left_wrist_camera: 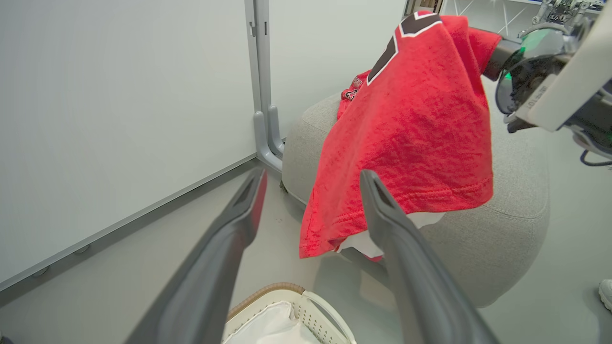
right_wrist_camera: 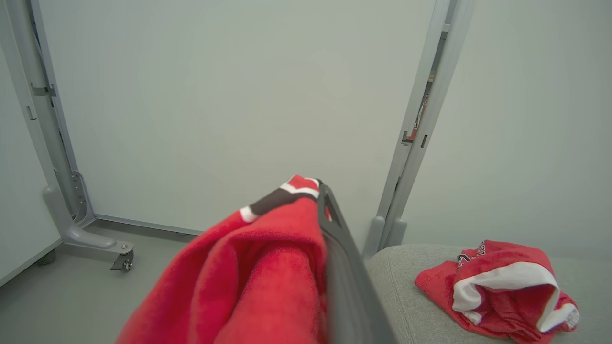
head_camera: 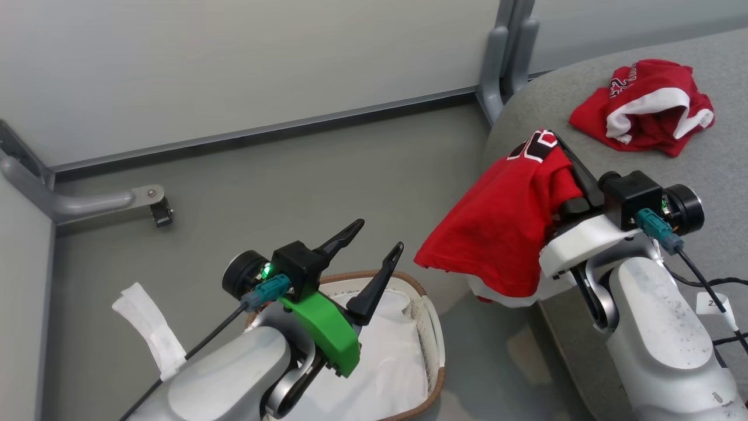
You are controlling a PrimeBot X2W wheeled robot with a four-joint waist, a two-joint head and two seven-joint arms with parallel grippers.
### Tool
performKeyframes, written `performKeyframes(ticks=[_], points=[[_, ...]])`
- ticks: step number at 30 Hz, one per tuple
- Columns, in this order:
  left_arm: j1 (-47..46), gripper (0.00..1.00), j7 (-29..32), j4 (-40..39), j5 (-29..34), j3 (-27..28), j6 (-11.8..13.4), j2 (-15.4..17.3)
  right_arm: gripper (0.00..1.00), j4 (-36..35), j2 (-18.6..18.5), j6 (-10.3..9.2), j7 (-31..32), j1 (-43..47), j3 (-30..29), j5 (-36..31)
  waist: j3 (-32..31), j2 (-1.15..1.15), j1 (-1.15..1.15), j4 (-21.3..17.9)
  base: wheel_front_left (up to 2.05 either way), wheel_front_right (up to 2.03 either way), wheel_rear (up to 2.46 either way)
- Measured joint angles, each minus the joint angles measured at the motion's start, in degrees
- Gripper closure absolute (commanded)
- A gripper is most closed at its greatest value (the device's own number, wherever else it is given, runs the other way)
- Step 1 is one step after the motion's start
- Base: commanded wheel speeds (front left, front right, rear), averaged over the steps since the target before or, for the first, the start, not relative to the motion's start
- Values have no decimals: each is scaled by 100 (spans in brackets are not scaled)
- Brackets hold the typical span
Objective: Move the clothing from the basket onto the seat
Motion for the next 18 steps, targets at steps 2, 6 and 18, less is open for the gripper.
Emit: performKeyframes(ticks=[2, 6, 18], points=[[24, 0, -3, -80, 80, 34, 19, -15, 100, -38, -10, 0, 3, 0, -19, -1, 21, 0, 0, -79, 0, 0, 0], [80, 0, -19, -137, 223, 48, 32, -40, 100, -116, -42, 0, 27, -2, -43, -5, 83, 0, 0, -289, 0, 0, 0], [53, 0, -26, -144, 506, 4, 10, -48, 100, -264, -136, 0, 59, -7, -310, -13, 382, 0, 0, -1084, 0, 0, 0]])
